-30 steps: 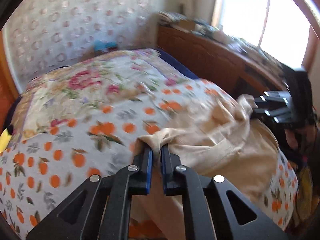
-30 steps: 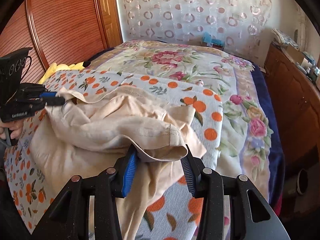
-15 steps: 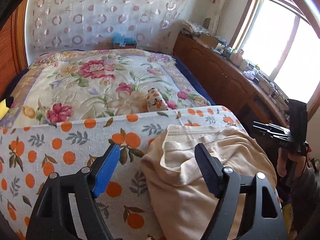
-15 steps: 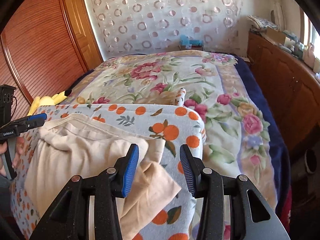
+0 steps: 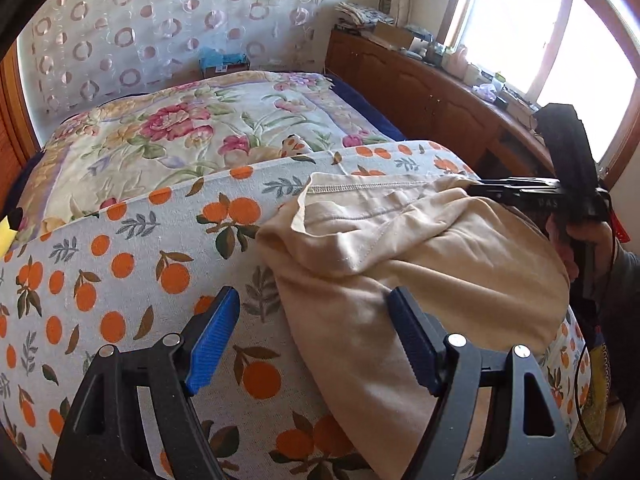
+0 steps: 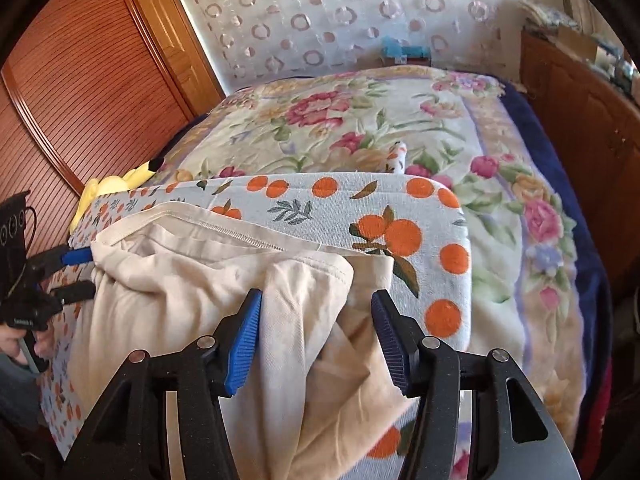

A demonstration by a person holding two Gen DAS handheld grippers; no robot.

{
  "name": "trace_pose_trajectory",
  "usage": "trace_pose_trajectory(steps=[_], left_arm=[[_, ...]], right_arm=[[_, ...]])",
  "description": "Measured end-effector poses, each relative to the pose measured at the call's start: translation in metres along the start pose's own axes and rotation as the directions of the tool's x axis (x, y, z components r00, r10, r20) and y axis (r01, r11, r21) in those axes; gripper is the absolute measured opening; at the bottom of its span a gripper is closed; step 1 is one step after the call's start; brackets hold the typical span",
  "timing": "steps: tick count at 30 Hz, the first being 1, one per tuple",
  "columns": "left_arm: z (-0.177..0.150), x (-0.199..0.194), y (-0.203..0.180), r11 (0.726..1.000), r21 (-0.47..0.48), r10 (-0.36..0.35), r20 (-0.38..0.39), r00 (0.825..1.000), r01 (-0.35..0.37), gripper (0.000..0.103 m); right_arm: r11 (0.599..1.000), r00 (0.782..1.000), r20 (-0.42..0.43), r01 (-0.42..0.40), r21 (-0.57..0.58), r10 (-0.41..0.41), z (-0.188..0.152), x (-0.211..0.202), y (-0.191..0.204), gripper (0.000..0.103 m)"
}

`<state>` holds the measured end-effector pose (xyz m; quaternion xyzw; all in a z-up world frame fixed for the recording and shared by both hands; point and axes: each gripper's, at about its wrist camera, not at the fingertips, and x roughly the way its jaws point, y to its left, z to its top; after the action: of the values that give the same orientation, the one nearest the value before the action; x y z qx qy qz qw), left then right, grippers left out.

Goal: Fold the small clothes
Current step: 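Grasp the folded shirt with both tools and lift it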

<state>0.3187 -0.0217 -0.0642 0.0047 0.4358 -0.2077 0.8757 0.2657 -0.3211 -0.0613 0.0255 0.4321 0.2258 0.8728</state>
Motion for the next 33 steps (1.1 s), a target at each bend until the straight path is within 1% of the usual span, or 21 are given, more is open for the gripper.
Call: trace_pose_trajectory(steps=[1, 2, 3, 5, 7, 8, 10, 11, 12, 13, 16, 18, 21, 23, 25, 26, 27, 28, 29, 31, 33], left_arm=[[0.001, 0.002, 0.0, 1.0, 0.001, 0.006, 0.001, 1.0, -0.006, 0.078], [0.004, 0.005, 0.002, 1.0, -0.006, 0.023, 0.006, 1.0, -0.023, 0.078], [0.007, 0.007, 0.005, 0.999, -0.019, 0.047, 0.017, 0.999, -0.047, 0.078], [0.013, 0.01, 0.012, 0.992, -0.048, 0.117, 0.03, 0.993, -0.115, 0.078], [0.016, 0.013, 0.019, 0.99, -0.075, 0.125, 0.026, 0.992, -0.122, 0.078], [0.015, 0.015, 0.021, 0.991, -0.087, 0.1, 0.012, 0.995, -0.098, 0.078], [0.012, 0.016, 0.022, 0.994, -0.102, 0.035, -0.006, 0.999, -0.036, 0.078], [0.01, 0.015, 0.02, 0.995, -0.102, 0.017, -0.006, 1.0, -0.017, 0.078], [0.007, 0.014, 0.019, 0.995, -0.1, 0.001, -0.009, 1.0, -0.002, 0.078], [0.005, 0.013, 0.017, 0.995, -0.101, -0.015, -0.014, 1.0, 0.013, 0.078], [0.0, 0.014, 0.014, 0.989, -0.128, -0.085, -0.035, 0.996, 0.08, 0.068], [-0.003, 0.014, 0.011, 0.984, -0.141, -0.116, -0.049, 0.992, 0.108, 0.068], [-0.006, 0.011, 0.002, 0.985, -0.131, -0.122, -0.054, 0.991, 0.114, 0.068], [-0.009, 0.01, -0.001, 0.982, -0.138, -0.141, -0.052, 0.989, 0.133, 0.067], [-0.011, 0.01, -0.002, 0.975, -0.152, -0.171, -0.05, 0.984, 0.162, 0.055], [-0.012, 0.01, -0.003, 0.975, -0.151, -0.176, -0.054, 0.983, 0.166, 0.044], [-0.012, 0.011, -0.005, 0.973, -0.151, -0.186, -0.062, 0.981, 0.175, 0.028], [-0.013, 0.012, -0.005, 0.969, -0.154, -0.205, -0.073, 0.976, 0.193, 0.023], [-0.013, 0.011, -0.005, 0.966, -0.155, -0.22, -0.073, 0.973, 0.207, 0.019], [-0.013, 0.0, -0.007, 0.965, -0.135, -0.232, -0.044, 0.972, 0.225, 0.017], [-0.012, -0.02, -0.008, 0.959, -0.124, -0.257, -0.004, 0.967, 0.254, 0.016]], right_arm=[[0.999, 0.999, -0.007, -0.032, -0.002, 0.032, 0.002, 0.002, -0.002, 0.004], [0.999, 0.999, 0.001, -0.051, -0.006, 0.051, 0.004, 0.0, -0.003, 0.004], [0.999, 0.999, 0.037, -0.033, -0.001, 0.033, 0.005, -0.006, -0.005, 0.004], [0.992, 0.986, 0.122, 0.108, 0.065, -0.115, 0.004, -0.023, -0.016, 0.004], [0.986, 0.977, 0.14, 0.15, 0.074, -0.16, 0.003, -0.033, -0.02, 0.005], [0.986, 0.979, 0.123, 0.154, 0.069, -0.161, 0.002, -0.034, -0.02, 0.008], [0.984, 0.981, 0.086, 0.169, 0.059, -0.173, -0.001, -0.036, -0.018, 0.029], [0.985, 0.982, 0.079, 0.165, 0.049, -0.169, -0.002, -0.039, -0.018, 0.036], [0.987, 0.985, 0.073, 0.153, 0.043, -0.156, -0.004, -0.043, -0.017, 0.053], [0.989, 0.988, 0.062, 0.138, 0.042, -0.141, -0.005, -0.046, -0.014, 0.066], [0.994, 0.994, 0.033, 0.1, 0.049, -0.102, -0.013, -0.051, -0.009, 0.072], [0.995, 0.997, -0.003, 0.076, 0.065, -0.076, -0.009, -0.05, -0.007, 0.073], [0.994, 0.996, -0.057, 0.072, 0.081, -0.068, -0.008, -0.039, -0.011, 0.074], [0.993, 0.996, -0.061, 0.069, 0.101, -0.063, -0.005, -0.034, -0.016, 0.075], [0.992, 0.996, -0.061, 0.075, 0.1, -0.069, 0.0, -0.033, -0.017, 0.075], [0.993, 0.997, -0.059, 0.056, 0.105, -0.05, 0.002, -0.032, -0.016, 0.075], [0.994, 0.998, -0.058, 0.038, 0.103, -0.032, 0.005, -0.031, -0.016, 0.074], [0.996, 0.998, -0.061, 0.031, 0.086, -0.026, 0.006, -0.03, -0.013, 0.063], [0.997, 0.998, -0.066, 0.017, 0.069, -0.012, 0.006, -0.028, -0.009, 0.056], [0.998, 0.996, -0.084, -0.034, 0.052, 0.038, 0.01, -0.025, -0.004, 0.024], [1.0, 0.997, -0.076, -0.016, 0.0, 0.016, 0.016, -0.026, 0.002, 0.017]])
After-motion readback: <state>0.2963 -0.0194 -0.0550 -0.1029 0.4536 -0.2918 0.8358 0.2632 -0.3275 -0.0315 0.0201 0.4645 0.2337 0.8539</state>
